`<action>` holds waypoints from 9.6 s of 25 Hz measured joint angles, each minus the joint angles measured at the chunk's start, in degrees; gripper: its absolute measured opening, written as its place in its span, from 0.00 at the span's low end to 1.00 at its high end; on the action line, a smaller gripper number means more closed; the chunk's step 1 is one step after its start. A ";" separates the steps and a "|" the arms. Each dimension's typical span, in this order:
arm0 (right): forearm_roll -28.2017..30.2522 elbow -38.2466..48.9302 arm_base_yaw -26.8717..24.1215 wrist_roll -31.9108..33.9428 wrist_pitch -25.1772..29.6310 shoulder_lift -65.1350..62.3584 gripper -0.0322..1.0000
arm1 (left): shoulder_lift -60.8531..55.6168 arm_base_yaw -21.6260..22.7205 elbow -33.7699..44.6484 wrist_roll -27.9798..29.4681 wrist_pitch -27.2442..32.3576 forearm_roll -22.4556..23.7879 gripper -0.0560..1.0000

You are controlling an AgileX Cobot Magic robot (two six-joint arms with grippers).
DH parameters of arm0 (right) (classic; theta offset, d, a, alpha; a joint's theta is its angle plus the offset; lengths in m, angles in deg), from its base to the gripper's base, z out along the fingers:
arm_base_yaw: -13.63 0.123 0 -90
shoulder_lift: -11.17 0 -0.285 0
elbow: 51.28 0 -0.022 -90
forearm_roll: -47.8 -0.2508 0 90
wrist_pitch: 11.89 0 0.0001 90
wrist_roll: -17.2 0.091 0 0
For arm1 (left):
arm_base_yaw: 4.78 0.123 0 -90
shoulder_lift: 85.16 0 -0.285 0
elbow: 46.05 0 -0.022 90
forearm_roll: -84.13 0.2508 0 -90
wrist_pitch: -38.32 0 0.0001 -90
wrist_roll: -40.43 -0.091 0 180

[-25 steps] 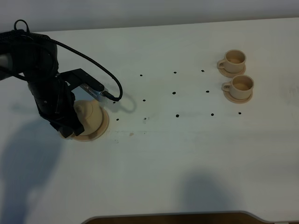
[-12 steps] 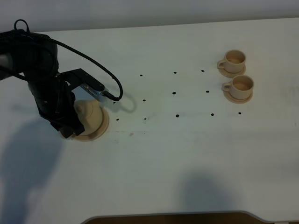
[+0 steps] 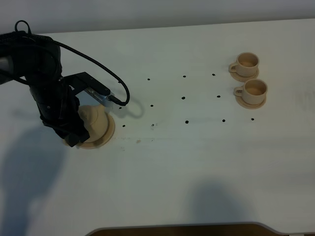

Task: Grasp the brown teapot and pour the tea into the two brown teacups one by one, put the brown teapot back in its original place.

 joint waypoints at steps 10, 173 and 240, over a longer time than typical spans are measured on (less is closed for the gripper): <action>0.00 0.00 0.00 0.00 0.00 0.00 0.43 | 0.10 0.00 -3.06 0.56 2.71 0.05 0.41; 0.00 0.00 0.00 0.00 0.00 0.00 0.43 | 24.23 -15.49 -47.97 -17.95 -18.59 -10.30 0.17; -0.56 0.00 0.00 -0.01 -0.05 0.00 0.43 | 35.61 -24.15 -56.83 -5.82 -31.68 31.60 0.17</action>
